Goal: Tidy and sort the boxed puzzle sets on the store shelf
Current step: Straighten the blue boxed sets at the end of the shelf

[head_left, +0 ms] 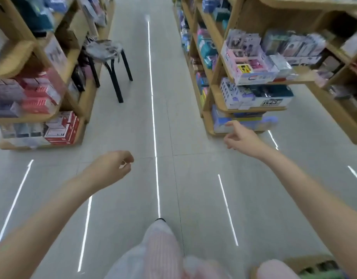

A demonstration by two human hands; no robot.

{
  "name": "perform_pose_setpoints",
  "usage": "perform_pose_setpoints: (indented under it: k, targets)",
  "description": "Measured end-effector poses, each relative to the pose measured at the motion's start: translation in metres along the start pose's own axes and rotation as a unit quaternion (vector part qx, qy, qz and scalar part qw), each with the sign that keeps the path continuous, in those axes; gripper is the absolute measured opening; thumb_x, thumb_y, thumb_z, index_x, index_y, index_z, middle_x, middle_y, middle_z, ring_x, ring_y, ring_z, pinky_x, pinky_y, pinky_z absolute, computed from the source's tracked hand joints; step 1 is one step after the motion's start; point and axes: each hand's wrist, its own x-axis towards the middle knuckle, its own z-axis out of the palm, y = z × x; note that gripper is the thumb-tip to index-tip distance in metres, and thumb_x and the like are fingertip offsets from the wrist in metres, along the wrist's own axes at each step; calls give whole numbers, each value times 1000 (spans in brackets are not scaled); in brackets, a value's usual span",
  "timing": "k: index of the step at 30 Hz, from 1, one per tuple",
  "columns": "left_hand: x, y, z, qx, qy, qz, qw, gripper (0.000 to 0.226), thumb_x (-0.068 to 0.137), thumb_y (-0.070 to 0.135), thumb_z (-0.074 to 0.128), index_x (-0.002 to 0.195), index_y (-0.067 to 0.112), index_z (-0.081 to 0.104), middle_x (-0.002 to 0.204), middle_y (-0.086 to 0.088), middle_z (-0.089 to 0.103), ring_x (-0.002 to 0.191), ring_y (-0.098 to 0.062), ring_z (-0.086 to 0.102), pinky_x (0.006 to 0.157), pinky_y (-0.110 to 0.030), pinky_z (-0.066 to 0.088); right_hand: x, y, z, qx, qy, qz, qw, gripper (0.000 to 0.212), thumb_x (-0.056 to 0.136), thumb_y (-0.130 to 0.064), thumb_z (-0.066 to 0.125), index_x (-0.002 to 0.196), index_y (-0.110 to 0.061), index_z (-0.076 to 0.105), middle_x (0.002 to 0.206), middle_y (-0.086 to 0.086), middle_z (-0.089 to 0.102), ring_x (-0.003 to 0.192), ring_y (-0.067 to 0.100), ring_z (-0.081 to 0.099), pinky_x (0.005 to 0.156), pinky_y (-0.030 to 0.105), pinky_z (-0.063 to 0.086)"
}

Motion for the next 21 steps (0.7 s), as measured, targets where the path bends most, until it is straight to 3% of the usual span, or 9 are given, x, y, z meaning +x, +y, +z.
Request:
perform_pose_setpoints:
  k: [3, 6, 9, 12, 14, 16, 18, 21]
  targets:
    - [99, -6, -40, -20, -10, 20, 1000, 21, 89, 17, 50, 107, 13, 61, 105, -3, 64, 97, -19, 58, 86, -33, 45, 94, -34, -33, 24, 35, 12, 999, 43, 87, -12, 55, 127, -12, 38, 103, 15, 63, 88, 28, 63, 84, 41, 48]
    - [197, -17, -76, -32, -10, 36, 999, 23, 91, 20, 48, 110, 16, 59, 110, -2, 62, 101, -18, 56, 88, -36, 45, 178, -70, -43, 104, 17, -2, 994, 40, 90, -10, 54, 127, -10, 39, 92, 7, 60, 74, 15, 62, 79, 40, 51]
    - [295, -37, -102, 13, -29, 34, 999, 29, 92, 23, 47, 120, 16, 52, 122, -2, 56, 106, -21, 54, 89, -35, 43, 273, -84, -38, 132, 28, -29, 991, 32, 89, -10, 53, 119, -14, 43, 88, 2, 60, 73, 13, 62, 78, 43, 51]
    - [390, -67, -131, 69, -29, 18, 997, 33, 93, 25, 45, 124, 16, 47, 127, -2, 52, 107, -22, 53, 88, -34, 42, 385, -84, -37, 124, 31, -36, 991, 31, 87, -14, 56, 113, -24, 43, 91, 4, 63, 73, 11, 63, 92, 52, 46]
    - [432, -78, -148, 70, -29, 25, 997, 32, 93, 24, 44, 124, 16, 47, 126, -1, 52, 108, -20, 53, 90, -32, 40, 437, -94, -47, 142, 35, -25, 989, 32, 87, -13, 57, 116, -18, 45, 92, 7, 65, 66, 1, 62, 94, 43, 44]
    - [491, -94, -176, 76, -44, 40, 995, 31, 93, 24, 44, 123, 17, 48, 124, 1, 53, 108, -17, 53, 90, -29, 39, 506, -113, -69, 200, 55, 0, 978, 32, 88, -8, 55, 117, -11, 43, 92, 11, 65, 59, -2, 61, 71, 25, 51]
    - [543, -107, -199, 70, -84, 43, 993, 29, 93, 26, 45, 122, 19, 48, 122, 4, 54, 106, -13, 53, 89, -25, 40, 569, -136, -92, 222, 76, 19, 972, 34, 89, -7, 53, 121, -8, 42, 91, 10, 65, 62, 3, 61, 57, 16, 48]
    - [629, -132, -234, 71, -169, 23, 983, 31, 94, 30, 44, 124, 24, 45, 122, 6, 54, 104, -10, 53, 89, -25, 43, 667, -164, -126, 119, 115, -19, 986, 37, 89, -10, 53, 125, -7, 42, 99, 10, 62, 81, 16, 58, 66, 18, 44]
